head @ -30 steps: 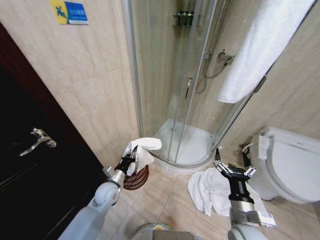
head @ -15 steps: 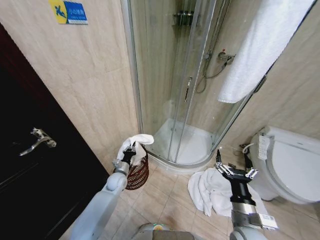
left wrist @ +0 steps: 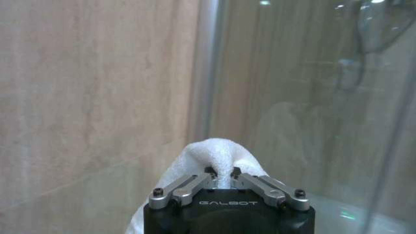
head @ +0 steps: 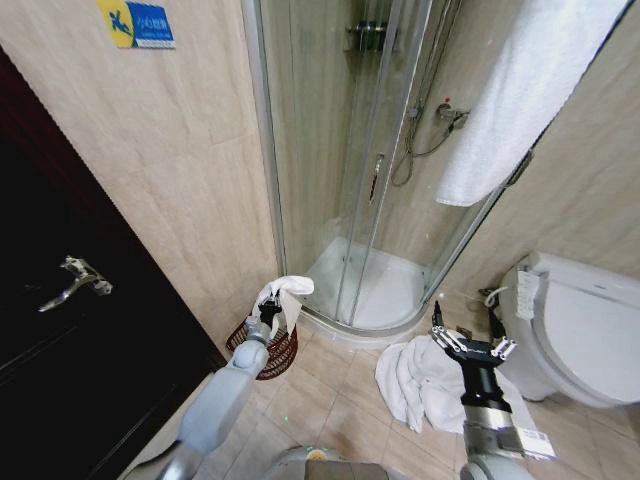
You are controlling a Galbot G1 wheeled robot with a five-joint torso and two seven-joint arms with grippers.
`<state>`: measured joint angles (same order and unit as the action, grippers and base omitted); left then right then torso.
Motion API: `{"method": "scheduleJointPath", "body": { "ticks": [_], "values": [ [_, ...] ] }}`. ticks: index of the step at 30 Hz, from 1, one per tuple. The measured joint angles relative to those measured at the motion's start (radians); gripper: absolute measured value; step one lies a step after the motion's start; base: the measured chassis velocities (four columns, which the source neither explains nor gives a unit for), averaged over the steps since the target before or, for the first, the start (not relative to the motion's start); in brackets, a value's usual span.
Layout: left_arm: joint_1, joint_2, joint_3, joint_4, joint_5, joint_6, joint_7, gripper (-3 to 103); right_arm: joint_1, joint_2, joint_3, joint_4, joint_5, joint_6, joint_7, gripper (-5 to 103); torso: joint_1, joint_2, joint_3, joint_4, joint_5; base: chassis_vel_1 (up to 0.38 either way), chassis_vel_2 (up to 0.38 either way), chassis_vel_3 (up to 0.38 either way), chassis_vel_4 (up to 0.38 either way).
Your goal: Discard the used towel into the hamper.
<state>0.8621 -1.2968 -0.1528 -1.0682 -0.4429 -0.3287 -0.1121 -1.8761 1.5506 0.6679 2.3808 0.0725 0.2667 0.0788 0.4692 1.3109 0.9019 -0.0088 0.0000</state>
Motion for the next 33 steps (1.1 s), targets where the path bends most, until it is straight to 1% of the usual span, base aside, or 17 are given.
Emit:
{"method": "scheduleJointPath", "body": {
  "ticks": [3,4,8,10,13,14,17,18,19,23,24,27,29,31,32,33],
  "values": [
    [-0.036,-0.015,-0.014,0.086,0.043,-0.027,-0.023,4,-0.001,0.001,0.002,0.003,-0.001,0.000,0.001,100,0.000,0.000,0.000,0.0002,0.0000,0.000,0.000,0.000,0.000],
    [-0.036,-0.015,-0.014,0.086,0.043,-0.027,-0.023,4,-0.001,0.001,0.002,0.003,-0.001,0.000,0.001,100,0.000,0.000,0.000,0.0002,0.0000,0.000,0.000,0.000,0.000],
    [-0.094,-0.033,-0.036,0.203,0.081,-0.055,-0.030,4,0.002,0.002,0.002,0.001,-0.002,-0.002,0.002,100,0.000,0.000,0.000,0.0001,0.0000,0.000,0.000,0.000,0.000],
    [-0.104,-0.035,-0.041,0.224,0.090,-0.060,-0.030,4,0.003,0.002,0.002,-0.001,-0.002,-0.003,0.002,100,0.000,0.000,0.000,0.0000,0.0000,0.000,0.000,0.000,0.000],
    [-0.120,-0.035,-0.057,0.271,0.146,-0.063,-0.029,4,0.008,-0.001,0.003,-0.009,-0.001,-0.005,0.003,100,0.000,0.000,0.000,0.0001,-0.0002,0.000,0.000,0.000,0.000],
    [-0.120,-0.035,-0.057,0.271,0.146,-0.063,-0.029,4,0.008,-0.001,0.003,-0.009,-0.001,-0.005,0.003,100,0.000,0.000,0.000,0.0001,-0.0002,0.000,0.000,0.000,0.000],
    [-0.143,-0.038,-0.089,0.328,0.235,-0.092,-0.040,4,0.017,-0.004,0.003,-0.021,0.003,-0.009,0.004,100,0.000,0.000,0.000,0.0001,-0.0002,0.000,0.000,0.000,0.000],
    [-0.154,-0.036,-0.106,0.353,0.279,-0.105,-0.045,4,0.020,-0.004,0.001,-0.027,0.003,-0.010,0.004,100,0.000,0.000,0.000,0.0000,0.0000,0.000,0.000,0.000,0.000],
    [-0.154,-0.036,-0.106,0.353,0.279,-0.105,-0.045,4,0.020,-0.004,0.001,-0.027,0.003,-0.010,0.004,100,0.000,0.000,0.000,0.0000,0.0000,0.000,0.000,0.000,0.000],
    [-0.159,-0.012,-0.130,0.390,0.364,-0.126,-0.043,4,0.028,-0.004,-0.004,-0.041,0.005,-0.011,0.004,100,0.000,0.000,0.000,0.0001,0.0000,0.000,0.000,0.000,0.000],
    [-0.159,-0.012,-0.130,0.390,0.364,-0.126,-0.043,4,0.028,-0.004,-0.004,-0.041,0.005,-0.011,0.004,100,0.000,0.000,0.000,0.0001,0.0000,0.000,0.000,0.000,0.000],
    [-0.159,-0.002,-0.150,0.432,0.414,-0.151,-0.039,4,0.028,-0.006,-0.004,-0.041,0.006,-0.011,0.004,100,0.000,0.000,0.000,0.0001,-0.0003,0.000,0.000,0.000,0.000],
    [-0.154,0.003,-0.151,0.433,0.415,-0.155,-0.032,4,0.028,-0.006,-0.004,-0.041,0.006,-0.011,0.004,100,0.000,0.000,0.000,0.0000,-0.0001,0.000,0.000,0.000,0.000],
    [-0.121,0.017,-0.142,0.411,0.407,-0.157,-0.005,4,0.028,-0.003,-0.006,-0.042,0.006,-0.010,0.003,100,0.000,0.000,0.000,0.0003,0.0000,0.000,0.000,0.000,0.000],
    [-0.121,0.017,-0.142,0.411,0.407,-0.157,-0.005,4,0.028,-0.003,-0.006,-0.042,0.006,-0.010,0.003,100,0.000,0.000,0.000,0.0003,0.0000,0.000,0.000,0.000,0.000],
    [-0.105,0.021,-0.134,0.396,0.406,-0.158,0.007,4,0.028,-0.001,-0.008,-0.042,0.005,-0.010,0.003,100,0.000,0.000,0.000,0.0003,-0.0002,0.000,0.000,0.000,0.000]
  ]
}}
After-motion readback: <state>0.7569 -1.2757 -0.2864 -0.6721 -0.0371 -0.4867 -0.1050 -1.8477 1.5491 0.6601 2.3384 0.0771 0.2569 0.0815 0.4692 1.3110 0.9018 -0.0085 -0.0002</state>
